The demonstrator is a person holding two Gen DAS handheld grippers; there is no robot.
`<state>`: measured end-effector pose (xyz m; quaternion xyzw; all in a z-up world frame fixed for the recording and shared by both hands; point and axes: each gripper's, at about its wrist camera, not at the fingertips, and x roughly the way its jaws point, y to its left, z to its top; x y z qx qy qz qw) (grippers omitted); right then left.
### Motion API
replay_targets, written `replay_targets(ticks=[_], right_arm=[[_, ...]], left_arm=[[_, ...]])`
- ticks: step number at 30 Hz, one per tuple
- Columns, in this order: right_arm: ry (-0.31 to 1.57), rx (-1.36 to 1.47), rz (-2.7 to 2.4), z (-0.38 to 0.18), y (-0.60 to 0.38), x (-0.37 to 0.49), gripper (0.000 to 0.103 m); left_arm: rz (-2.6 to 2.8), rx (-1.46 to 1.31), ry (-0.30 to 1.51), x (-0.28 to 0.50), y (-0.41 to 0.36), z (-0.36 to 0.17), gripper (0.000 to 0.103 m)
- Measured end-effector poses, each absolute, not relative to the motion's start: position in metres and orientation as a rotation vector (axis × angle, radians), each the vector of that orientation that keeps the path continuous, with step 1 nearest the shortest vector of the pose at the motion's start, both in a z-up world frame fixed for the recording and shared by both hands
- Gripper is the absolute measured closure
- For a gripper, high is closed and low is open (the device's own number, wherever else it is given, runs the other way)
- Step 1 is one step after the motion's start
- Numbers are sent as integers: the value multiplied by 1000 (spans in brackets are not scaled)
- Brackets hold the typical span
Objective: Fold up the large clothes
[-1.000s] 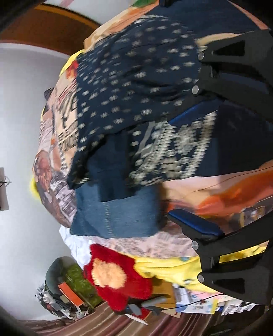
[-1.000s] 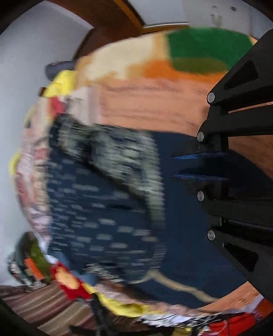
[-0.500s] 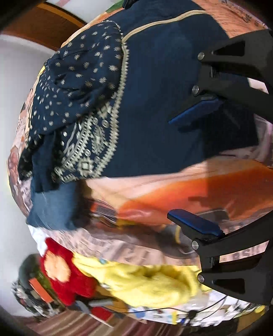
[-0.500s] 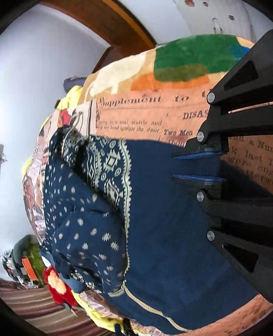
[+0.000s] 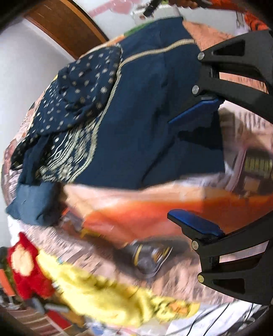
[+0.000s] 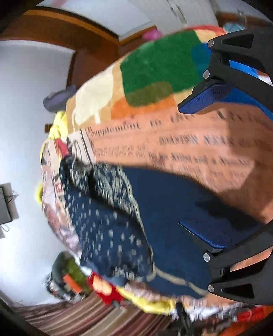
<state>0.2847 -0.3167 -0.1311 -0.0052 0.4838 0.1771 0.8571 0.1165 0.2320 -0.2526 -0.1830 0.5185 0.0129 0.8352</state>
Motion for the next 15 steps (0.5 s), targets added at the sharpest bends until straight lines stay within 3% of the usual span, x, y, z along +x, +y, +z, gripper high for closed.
replay_targets(ticks=[4, 6, 8, 10, 12, 14, 15], right_arm=[[1067, 17, 445, -137, -302, 258, 8], [1101, 19, 481, -145, -294, 247, 15], [1144, 32, 516, -156, -286, 238, 34], [1128, 40, 525, -161, -280, 232, 37], [1114, 37, 552, -161, -276, 231, 52], [1110, 38, 570, -159, -272, 233, 70], [1105, 40, 580, -159, -270, 233, 74]], left_arm=[[-34, -458, 1159, 118, 217, -273, 22], [-41, -513, 1162, 116, 215, -281, 21], [-63, -630, 1165, 114, 218, -290, 21], [-91, -709, 1160, 112, 221, -296, 22], [-126, -699, 1143, 111, 219, -292, 37], [-142, -680, 1119, 111, 214, -284, 70], [-120, -649, 1114, 112, 212, -281, 75]])
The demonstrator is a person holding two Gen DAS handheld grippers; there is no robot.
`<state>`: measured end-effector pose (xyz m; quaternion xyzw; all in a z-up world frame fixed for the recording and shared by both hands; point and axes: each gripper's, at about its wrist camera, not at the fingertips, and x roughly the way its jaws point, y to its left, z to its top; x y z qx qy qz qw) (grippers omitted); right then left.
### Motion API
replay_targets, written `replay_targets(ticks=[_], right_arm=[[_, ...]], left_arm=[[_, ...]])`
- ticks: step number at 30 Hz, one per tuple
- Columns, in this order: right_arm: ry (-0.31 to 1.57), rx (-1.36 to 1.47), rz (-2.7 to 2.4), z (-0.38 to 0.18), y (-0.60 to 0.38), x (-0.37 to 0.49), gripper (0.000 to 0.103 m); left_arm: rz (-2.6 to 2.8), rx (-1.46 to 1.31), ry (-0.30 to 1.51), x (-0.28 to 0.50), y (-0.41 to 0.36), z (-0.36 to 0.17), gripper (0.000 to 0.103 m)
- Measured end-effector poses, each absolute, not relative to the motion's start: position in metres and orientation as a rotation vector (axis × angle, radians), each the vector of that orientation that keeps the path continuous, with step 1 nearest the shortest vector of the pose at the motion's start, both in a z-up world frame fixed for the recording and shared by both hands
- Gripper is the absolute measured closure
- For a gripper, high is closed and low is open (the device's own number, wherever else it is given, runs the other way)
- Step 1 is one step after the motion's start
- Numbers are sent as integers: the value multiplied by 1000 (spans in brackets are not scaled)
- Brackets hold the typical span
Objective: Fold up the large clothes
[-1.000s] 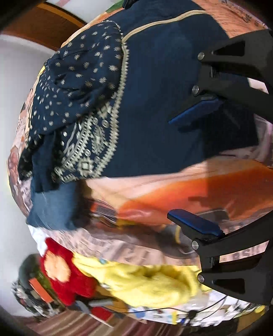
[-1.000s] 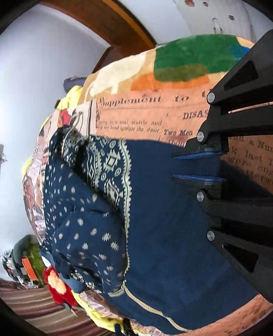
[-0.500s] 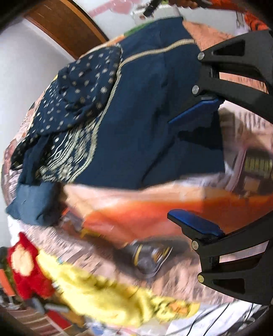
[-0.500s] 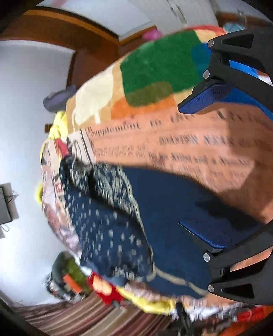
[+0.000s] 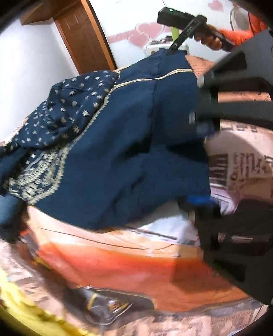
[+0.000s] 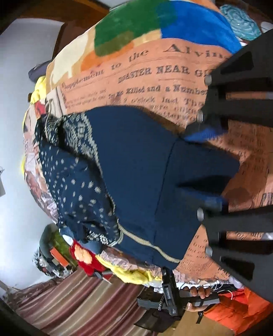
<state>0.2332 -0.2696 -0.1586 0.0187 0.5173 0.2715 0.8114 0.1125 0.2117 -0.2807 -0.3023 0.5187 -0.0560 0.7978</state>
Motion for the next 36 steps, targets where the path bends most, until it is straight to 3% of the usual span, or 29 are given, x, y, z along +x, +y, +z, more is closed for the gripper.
replay_targets(ticks=[2, 4, 14, 22, 29, 36], right_arm=[[1098, 34, 599, -156, -265, 238, 85], [1090, 31, 610, -154, -262, 243, 89], [930, 18, 664, -101, -246, 299, 96], [784, -44, 602, -58, -221, 389, 97], [786, -111, 510, -69, -189, 491, 97], [915, -110, 412, -145, -172, 579, 97]], left_arm=[[-79, -561, 1100, 119, 206, -270, 92], [-56, -511, 1078, 124, 204, -262, 94], [-15, -317, 822, 173, 209, -157, 95], [1, -233, 686, 264, 216, -95, 95], [67, -216, 737, 367, 227, -115, 95], [160, -170, 901, 442, 242, -195, 94]])
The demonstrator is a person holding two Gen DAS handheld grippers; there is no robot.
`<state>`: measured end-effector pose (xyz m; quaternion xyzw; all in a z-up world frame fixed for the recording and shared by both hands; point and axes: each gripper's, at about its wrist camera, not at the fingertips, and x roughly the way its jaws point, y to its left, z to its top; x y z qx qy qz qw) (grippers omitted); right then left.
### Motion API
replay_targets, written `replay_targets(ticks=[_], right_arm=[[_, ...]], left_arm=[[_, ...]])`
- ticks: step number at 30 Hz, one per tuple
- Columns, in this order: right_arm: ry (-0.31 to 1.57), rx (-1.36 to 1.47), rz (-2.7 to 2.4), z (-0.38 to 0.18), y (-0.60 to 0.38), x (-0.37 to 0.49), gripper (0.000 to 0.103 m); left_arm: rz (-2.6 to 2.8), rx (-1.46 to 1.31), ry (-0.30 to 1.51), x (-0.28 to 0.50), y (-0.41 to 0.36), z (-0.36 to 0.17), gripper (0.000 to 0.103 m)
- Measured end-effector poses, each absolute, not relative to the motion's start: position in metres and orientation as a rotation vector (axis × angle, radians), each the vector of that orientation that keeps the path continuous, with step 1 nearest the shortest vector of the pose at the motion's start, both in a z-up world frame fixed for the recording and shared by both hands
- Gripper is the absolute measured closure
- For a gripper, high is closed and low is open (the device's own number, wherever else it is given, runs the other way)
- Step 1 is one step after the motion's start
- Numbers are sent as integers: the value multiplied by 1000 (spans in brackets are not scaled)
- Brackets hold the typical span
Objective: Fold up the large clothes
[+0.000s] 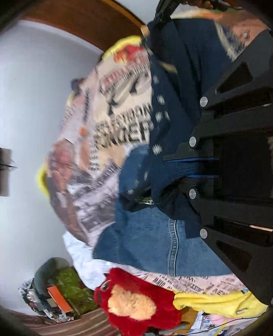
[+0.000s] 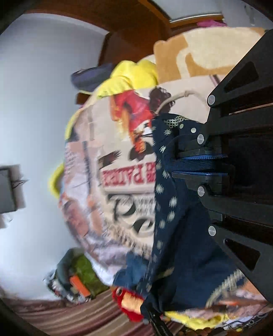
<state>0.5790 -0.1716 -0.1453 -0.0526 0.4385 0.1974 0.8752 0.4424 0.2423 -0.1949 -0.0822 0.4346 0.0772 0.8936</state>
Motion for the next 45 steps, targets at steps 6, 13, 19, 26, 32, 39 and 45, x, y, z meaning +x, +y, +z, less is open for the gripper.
replay_targets(ticks=[6, 13, 19, 26, 32, 39, 45], right_arm=[[913, -80, 470, -172, -177, 593, 97], [881, -159, 235, -144, -214, 585, 96], [901, -86, 214, -112, -281, 569, 96], [886, -45, 354, -87, -277, 521, 96], [883, -48, 528, -83, -228, 484, 96], [937, -138, 637, -123, -160, 476, 96], [1019, -158, 637, -160, -119, 515, 96]], left_arm=[[178, -146, 937, 453, 245, -224, 89], [182, -124, 993, 460, 246, -219, 87], [196, -74, 966, 450, 233, -187, 68], [184, -52, 783, 398, 213, -129, 7], [93, 7, 858, 367, 196, -149, 7], [127, 65, 987, 377, 200, -211, 7], [206, 53, 1006, 430, 238, -219, 7]])
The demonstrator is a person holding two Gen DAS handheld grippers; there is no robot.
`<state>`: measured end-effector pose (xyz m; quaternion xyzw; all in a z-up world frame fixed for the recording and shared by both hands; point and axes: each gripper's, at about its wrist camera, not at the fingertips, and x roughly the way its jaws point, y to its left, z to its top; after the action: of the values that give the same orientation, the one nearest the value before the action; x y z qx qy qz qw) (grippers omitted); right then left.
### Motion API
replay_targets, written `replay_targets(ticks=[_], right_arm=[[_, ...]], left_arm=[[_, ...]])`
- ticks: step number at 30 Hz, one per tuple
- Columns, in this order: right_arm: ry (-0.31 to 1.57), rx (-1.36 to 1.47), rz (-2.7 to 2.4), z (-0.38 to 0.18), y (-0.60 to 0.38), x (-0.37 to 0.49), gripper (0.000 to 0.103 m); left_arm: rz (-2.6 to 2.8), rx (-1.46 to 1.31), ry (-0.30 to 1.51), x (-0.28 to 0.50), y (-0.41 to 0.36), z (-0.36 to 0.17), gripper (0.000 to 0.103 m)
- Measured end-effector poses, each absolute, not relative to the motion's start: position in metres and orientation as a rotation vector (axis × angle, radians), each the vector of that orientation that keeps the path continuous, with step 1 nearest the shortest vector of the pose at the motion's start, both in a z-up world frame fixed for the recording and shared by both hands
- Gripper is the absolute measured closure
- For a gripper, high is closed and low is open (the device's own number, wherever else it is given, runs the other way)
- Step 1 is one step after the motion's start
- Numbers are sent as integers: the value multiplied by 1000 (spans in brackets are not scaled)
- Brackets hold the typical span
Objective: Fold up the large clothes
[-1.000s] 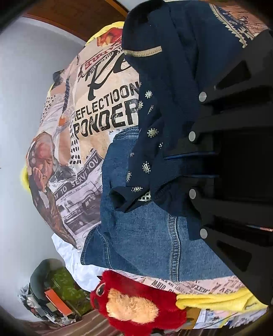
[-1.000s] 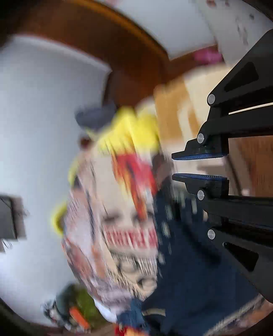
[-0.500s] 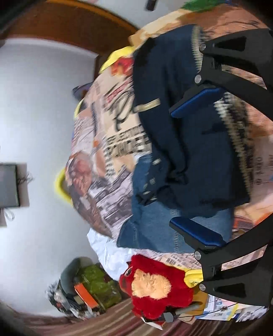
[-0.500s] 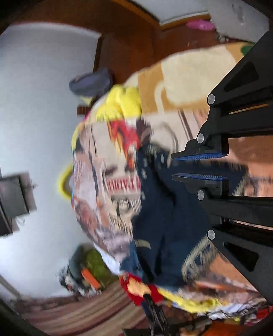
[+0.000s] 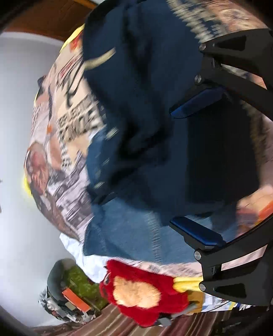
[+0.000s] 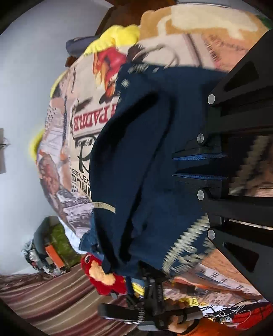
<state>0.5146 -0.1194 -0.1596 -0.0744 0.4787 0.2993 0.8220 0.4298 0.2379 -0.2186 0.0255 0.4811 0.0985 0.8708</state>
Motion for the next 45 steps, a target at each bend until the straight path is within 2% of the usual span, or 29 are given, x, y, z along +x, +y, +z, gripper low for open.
replay_targets(ticks=[8, 14, 18, 25, 28, 33, 37, 45], right_arm=[[1001, -122, 561, -161, -85, 598, 96], [927, -120, 448, -136, -83, 630, 96], [895, -70, 553, -110, -89, 604, 96], [853, -275, 675, -100, -66, 515, 96], [863, -305, 691, -115, -62, 489, 96], [1030, -325, 632, -174, -59, 484, 96], [988, -364, 606, -186, -67, 481, 96], [910, -429, 584, -188, -77, 470, 96]], left_arm=[[301, -2, 935, 491, 278, -196, 7], [322, -56, 905, 496, 290, -180, 7], [247, -15, 864, 468, 267, -161, 7], [72, -18, 849, 416, 215, -144, 7], [9, -34, 869, 402, 194, -155, 7], [-25, -70, 990, 405, 169, -205, 7], [-6, -17, 1058, 411, 156, -247, 6], [7, 39, 1012, 403, 157, -249, 3]])
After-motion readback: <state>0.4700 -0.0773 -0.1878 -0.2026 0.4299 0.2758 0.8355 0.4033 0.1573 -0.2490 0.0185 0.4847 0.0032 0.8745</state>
